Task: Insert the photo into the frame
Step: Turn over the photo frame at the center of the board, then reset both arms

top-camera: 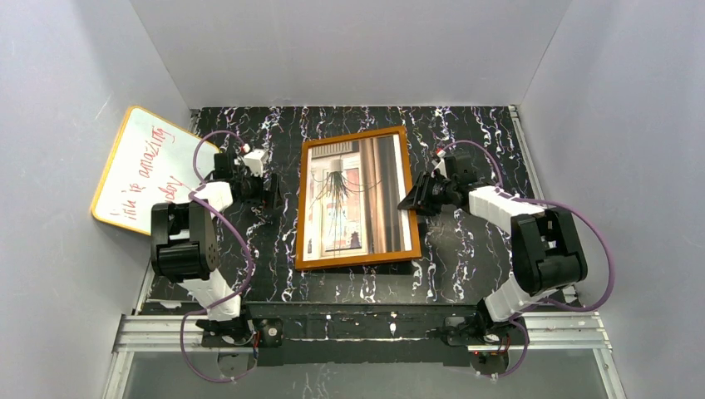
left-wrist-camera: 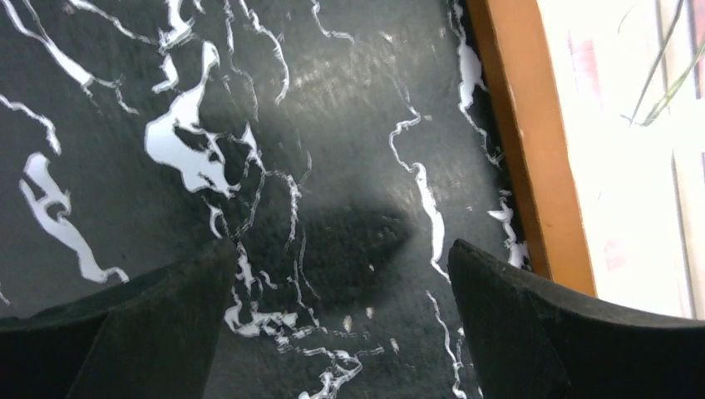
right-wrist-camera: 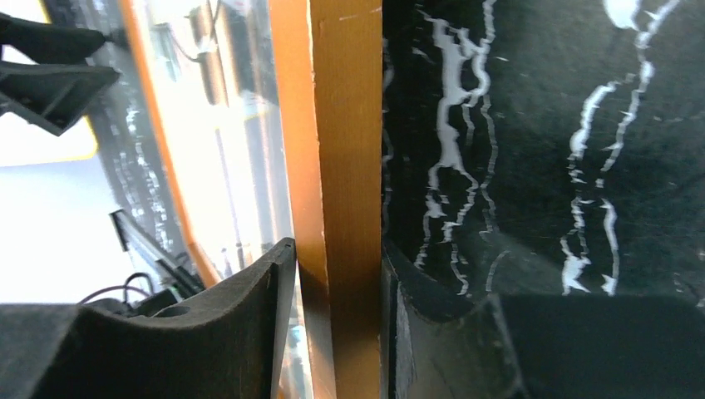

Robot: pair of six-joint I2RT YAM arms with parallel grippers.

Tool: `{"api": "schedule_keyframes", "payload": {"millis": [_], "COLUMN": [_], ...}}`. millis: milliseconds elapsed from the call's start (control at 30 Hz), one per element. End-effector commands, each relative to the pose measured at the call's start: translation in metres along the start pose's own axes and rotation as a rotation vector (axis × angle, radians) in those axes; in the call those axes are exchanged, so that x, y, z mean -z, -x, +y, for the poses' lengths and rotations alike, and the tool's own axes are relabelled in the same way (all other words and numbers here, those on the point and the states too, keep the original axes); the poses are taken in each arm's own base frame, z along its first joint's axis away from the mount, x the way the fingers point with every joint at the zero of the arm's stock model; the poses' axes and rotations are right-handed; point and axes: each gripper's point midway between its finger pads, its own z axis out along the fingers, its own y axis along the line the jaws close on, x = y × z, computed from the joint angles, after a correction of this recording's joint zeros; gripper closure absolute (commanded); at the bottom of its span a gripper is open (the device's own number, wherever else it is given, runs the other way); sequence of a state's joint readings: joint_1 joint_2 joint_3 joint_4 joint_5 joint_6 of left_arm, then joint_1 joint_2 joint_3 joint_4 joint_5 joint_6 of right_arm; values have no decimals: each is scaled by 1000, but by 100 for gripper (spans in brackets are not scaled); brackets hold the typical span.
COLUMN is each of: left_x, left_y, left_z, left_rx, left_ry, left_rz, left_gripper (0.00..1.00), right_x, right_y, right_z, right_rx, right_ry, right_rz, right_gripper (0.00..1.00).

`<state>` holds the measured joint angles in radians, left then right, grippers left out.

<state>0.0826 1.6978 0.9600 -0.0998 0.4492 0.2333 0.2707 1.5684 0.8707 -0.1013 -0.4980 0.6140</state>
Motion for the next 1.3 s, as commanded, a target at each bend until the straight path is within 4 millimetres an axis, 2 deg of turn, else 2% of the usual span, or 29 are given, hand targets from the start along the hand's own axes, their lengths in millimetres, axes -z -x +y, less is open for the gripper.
{"api": "schedule_keyframes", "payload": {"millis": [0, 167, 367, 433, 467, 567, 633, 767, 800, 833, 867, 900, 967, 1067, 1167, 1267], "left_x": [9, 9, 14, 16, 17, 18, 17, 12, 12, 11, 10, 8, 6, 10, 25, 27], "left_y": [22, 16, 18, 23, 25, 29, 28, 20, 20, 15, 12, 10, 1, -4, 1, -4], "left_z": [13, 17, 19, 21, 23, 31, 31, 29, 28, 27, 27, 28, 36, 45, 39, 38], "left_rx": [28, 65, 67, 82, 95, 141, 108, 7, -8, -6, 0, 8, 43, 115, 123, 122], "left_ry": [84, 107, 122, 138, 149, 199, 192, 192, 193, 195, 202, 213, 262, 335, 340, 347], "left_rz": [-132, -143, -157, -168, -171, -172, -167, -264, -304, -330, -355, -368, -388, -458, -585, -609], "left_gripper": [2, 2, 2, 2, 2, 2, 2, 2, 2, 2, 2, 2, 2, 2, 2, 2], "right_x": [-8, -13, -4, 1, 5, 22, 43, 109, 125, 140, 157, 175, 190, 193, 182, 169], "right_y": [-3, -7, 5, 14, 20, 43, 68, 114, 131, 136, 131, 138, 131, 127, 121, 116], "right_z": [-27, -33, -35, -33, -34, -37, -48, -94, -97, -105, -121, -120, -132, -148, -162, -172], "right_rx": [45, 39, 65, 80, 89, 105, 104, 71, 99, 124, 137, 154, 174, 134, 125, 179], "right_ry": [-102, -101, -162, -194, -217, -304, -424, -779, -820, -868, -954, -987, -1011, -994, -958, -949], "right_rz": [-19, -6, -47, -70, -89, -179, -308, -643, -776, -874, -966, -1066, -1160, -1198, -1179, -1142], "right_gripper": [53, 42, 19, 6, 2, 2, 2, 2, 2, 2, 2, 2, 2, 2, 2, 2]}}
